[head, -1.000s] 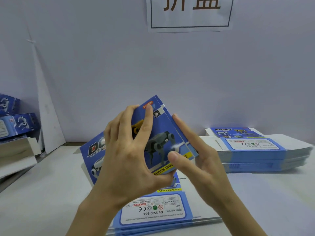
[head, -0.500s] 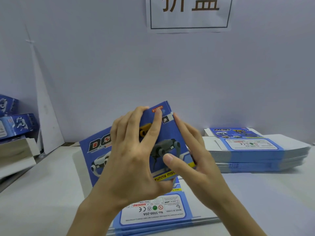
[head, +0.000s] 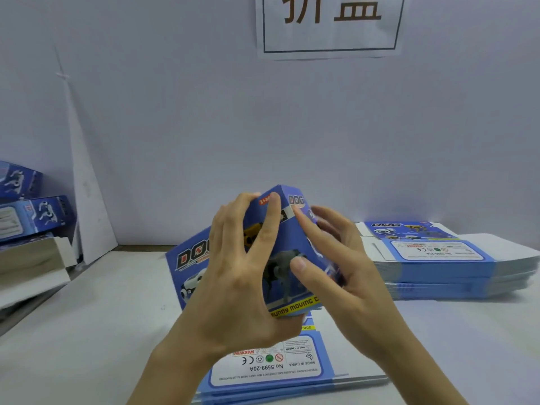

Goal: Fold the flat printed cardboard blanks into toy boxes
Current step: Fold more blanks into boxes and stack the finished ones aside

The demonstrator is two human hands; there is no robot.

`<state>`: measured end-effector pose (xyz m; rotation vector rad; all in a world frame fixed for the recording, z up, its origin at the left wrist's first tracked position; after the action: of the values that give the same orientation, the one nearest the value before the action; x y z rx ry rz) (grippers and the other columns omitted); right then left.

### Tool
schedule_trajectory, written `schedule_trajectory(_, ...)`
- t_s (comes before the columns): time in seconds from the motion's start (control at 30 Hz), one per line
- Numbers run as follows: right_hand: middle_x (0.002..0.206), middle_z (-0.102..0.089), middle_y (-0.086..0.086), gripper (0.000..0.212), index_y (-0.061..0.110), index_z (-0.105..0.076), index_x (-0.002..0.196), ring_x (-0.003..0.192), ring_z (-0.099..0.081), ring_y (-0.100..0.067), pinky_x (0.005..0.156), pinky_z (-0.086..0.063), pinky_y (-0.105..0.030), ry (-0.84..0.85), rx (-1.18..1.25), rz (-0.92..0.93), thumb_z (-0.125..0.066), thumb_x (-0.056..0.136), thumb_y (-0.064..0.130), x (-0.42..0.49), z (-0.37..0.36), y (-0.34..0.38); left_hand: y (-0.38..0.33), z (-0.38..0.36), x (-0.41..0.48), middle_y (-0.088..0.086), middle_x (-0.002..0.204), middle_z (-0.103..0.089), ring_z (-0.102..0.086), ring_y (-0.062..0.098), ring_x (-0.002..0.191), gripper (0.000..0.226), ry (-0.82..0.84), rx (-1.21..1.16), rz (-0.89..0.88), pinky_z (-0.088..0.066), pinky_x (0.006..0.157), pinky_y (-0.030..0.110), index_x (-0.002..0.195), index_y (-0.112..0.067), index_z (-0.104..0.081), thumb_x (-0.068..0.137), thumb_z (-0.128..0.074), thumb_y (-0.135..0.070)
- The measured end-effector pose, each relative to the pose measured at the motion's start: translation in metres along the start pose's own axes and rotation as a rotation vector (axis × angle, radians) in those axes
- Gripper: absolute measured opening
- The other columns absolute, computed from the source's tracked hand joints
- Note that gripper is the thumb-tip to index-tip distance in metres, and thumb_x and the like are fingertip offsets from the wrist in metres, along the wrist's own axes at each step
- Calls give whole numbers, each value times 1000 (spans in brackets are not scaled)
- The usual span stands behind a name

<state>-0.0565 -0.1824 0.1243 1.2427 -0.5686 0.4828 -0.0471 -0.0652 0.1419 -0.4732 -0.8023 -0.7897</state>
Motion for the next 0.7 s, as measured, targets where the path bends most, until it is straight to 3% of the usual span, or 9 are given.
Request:
schedule_trajectory(0.07,138,-32,36,62,63,-39,132,127,-34,16,76,-47,-4,9,55,-100,-65,78,48,1,2,-7,-4,-2,4,14,150,-22,-23,33,142,111,23,32,-55,-29,111,60,151,-9,-20,62,-66,-59)
schedule_trajectory(0.17,118,-61,21,103,50,-25,144,97,-64,8,62,-53,-11,-37,265,-320,-86,62,34,2,13,-32,-14,-13,7,14,155,-19,-14,31,147,106,94,137,-145,-3,118,56,151,-17,-19,65,-59,-64)
schedule_trajectory(0.27,121,-62,-4,124,45,-16,148,91,-71,-12,67,-56,-26,-204,334,-388,-81,43,38,3,32,-47,2,-19,7,11,160,5,11,27,148,113,92,117,19,11,117,49,153,-26,-3,64,-49,-79)
schedule_trajectory(0.33,125,-62,-7,128,46,-12,148,97,-71,-20,80,-57,-40,-282,407,-398,-86,44,31,3,38,-56,24,-19,4,-4,155,30,29,14,143,122,51,-52,201,17,116,37,151,-39,12,56,-48,-87)
schedule_trajectory(0.43,121,-67,-6,100,42,-28,139,100,-70,-30,82,-57,-48,-194,504,-362,-86,61,16,5,23,-59,59,-19,-7,-26,151,26,21,-9,139,121,-83,-523,556,0,111,25,137,-62,19,47,-59,-87)
schedule_trajectory(0.5,118,-67,-11,89,39,-38,130,99,-69,-35,75,-58,-43,-130,586,-385,-84,57,20,3,9,-62,74,-23,-13,-25,157,3,-9,-3,144,128,-215,-808,690,-16,114,28,141,-57,16,50,-73,-76)
schedule_trajectory(0.57,117,-65,-14,92,37,-39,129,100,-68,-37,79,-58,-42,-90,602,-426,-85,51,21,1,0,-71,87,-24,-17,-17,156,-21,-34,3,137,137,-320,-993,773,-32,112,35,148,-47,10,51,-86,-60)
schedule_trajectory(0.63,117,-66,-12,97,30,-38,132,101,-68,-36,82,-57,-40,-60,559,-441,-85,48,18,-2,0,-76,101,-24,-21,-5,139,-54,-59,12,119,128,-430,-1164,848,-52,94,40,152,-37,-4,57,-90,-36)
schedule_trajectory(0.7,116,-67,-9,94,26,-40,132,102,-68,-32,84,-57,-37,-24,514,-440,-84,50,16,-2,4,-77,109,-25,-22,-1,115,-70,-70,16,98,105,-456,-1323,852,-59,68,31,147,-23,-31,56,-84,-24)
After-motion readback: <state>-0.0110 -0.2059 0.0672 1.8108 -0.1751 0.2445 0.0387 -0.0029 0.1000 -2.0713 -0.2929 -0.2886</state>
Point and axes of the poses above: each hand's wrist, its own x-axis towards the middle knuckle, its own z-axis out of the back of the hand, y = z × x, the point moved 9 cm from there along x, towards the middle knuckle
